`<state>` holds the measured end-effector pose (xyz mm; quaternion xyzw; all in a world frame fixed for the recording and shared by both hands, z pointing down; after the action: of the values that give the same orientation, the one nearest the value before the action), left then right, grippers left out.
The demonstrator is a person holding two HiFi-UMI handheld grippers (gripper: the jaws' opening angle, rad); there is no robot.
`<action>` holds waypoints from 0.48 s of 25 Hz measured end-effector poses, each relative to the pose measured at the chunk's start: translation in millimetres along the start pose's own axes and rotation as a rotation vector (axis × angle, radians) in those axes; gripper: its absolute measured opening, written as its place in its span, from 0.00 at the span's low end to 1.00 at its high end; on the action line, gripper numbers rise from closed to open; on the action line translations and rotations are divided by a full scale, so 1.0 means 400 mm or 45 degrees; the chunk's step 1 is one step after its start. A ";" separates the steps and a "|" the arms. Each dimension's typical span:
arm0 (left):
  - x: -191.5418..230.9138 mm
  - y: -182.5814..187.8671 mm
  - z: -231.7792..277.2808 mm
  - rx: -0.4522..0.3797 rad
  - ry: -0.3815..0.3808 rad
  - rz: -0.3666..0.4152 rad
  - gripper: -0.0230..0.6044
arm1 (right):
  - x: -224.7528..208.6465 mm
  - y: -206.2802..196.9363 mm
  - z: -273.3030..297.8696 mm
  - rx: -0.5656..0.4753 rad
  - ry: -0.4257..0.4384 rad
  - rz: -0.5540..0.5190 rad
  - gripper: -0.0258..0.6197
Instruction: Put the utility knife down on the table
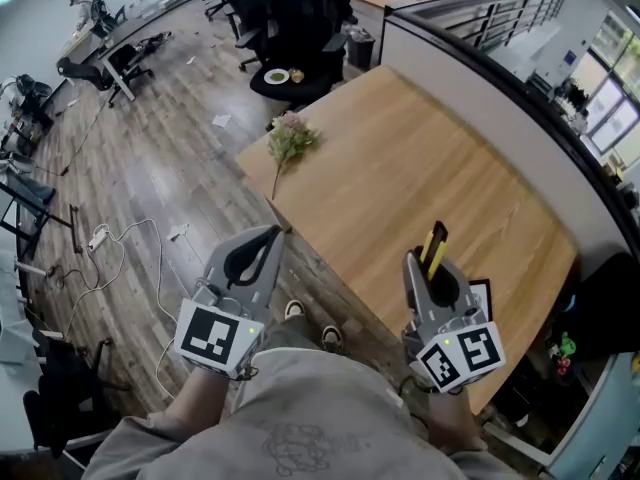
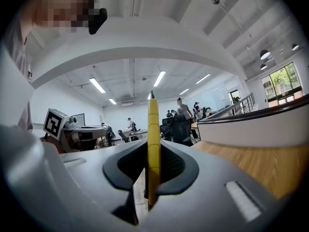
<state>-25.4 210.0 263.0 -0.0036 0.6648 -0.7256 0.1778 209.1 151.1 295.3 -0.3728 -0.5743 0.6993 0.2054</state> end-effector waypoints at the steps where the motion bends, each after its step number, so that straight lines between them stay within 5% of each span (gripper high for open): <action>1: 0.004 0.000 0.009 -0.008 -0.004 -0.001 0.03 | -0.008 -0.001 0.008 0.003 -0.003 0.003 0.14; 12: 0.127 -0.014 0.174 -0.034 -0.107 -0.024 0.03 | -0.082 0.006 0.156 0.005 -0.115 0.027 0.14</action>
<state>-57.7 129.8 264.8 -0.0427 0.6663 -0.7174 0.1988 183.1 86.7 306.3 -0.3465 -0.5775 0.7188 0.1726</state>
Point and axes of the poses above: the fingertips, and each gripper's own axes: z forward along the fingers, x to its left, y out of its top, the point moved 5 cm from there along -z, backward along the fingers, and after that the axes turned 4 degrees about z, right-handed, at the moved point
